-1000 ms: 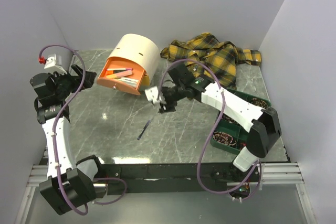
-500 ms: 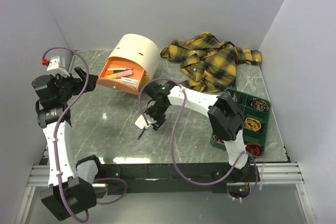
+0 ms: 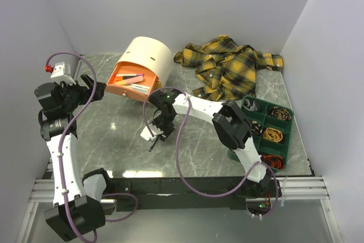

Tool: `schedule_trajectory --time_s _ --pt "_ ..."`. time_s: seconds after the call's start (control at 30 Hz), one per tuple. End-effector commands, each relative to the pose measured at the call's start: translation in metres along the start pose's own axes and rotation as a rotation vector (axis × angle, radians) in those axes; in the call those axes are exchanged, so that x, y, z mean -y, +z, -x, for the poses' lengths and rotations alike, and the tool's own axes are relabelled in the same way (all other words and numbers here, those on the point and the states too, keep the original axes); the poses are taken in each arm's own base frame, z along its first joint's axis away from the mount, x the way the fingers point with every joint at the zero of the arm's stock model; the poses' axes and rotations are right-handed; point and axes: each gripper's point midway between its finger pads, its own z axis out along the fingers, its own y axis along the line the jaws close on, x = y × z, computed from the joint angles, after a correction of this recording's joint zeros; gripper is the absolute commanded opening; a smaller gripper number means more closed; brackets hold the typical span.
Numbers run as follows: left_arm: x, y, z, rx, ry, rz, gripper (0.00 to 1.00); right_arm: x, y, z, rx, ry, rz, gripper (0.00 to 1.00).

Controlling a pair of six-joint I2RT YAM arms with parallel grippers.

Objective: Sort the stationery into containers
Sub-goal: Pick up the pen from the center of the board.

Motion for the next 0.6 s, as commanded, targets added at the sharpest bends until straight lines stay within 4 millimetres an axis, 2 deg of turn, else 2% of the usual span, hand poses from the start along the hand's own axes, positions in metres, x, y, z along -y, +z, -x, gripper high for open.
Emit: schedule_trajectory --time_s 0.0,0.23,0.37,0.47,0.57 --pt "0.007 -0.001 0.019 0.052 0.03 -0.017 0.99 0.015 -0.005 -0.003 -0.025 0.011 -0.019 0.55" --pt "0.006 0.005 0.018 0.04 0.023 -0.028 1.0 0.004 0.009 -0.023 -0.107 0.056 0.045 0.44" --pt "0.007 0.008 0.016 0.035 0.015 -0.036 1.0 -0.004 0.017 -0.028 -0.131 0.082 0.07 0.43" --pt "0.008 0.009 0.016 0.033 0.014 -0.044 0.99 -0.005 0.023 -0.03 -0.157 0.094 0.069 0.38" --pt "0.008 0.009 0.015 0.032 0.014 -0.044 0.99 -0.006 0.024 -0.029 -0.165 0.101 0.072 0.19"
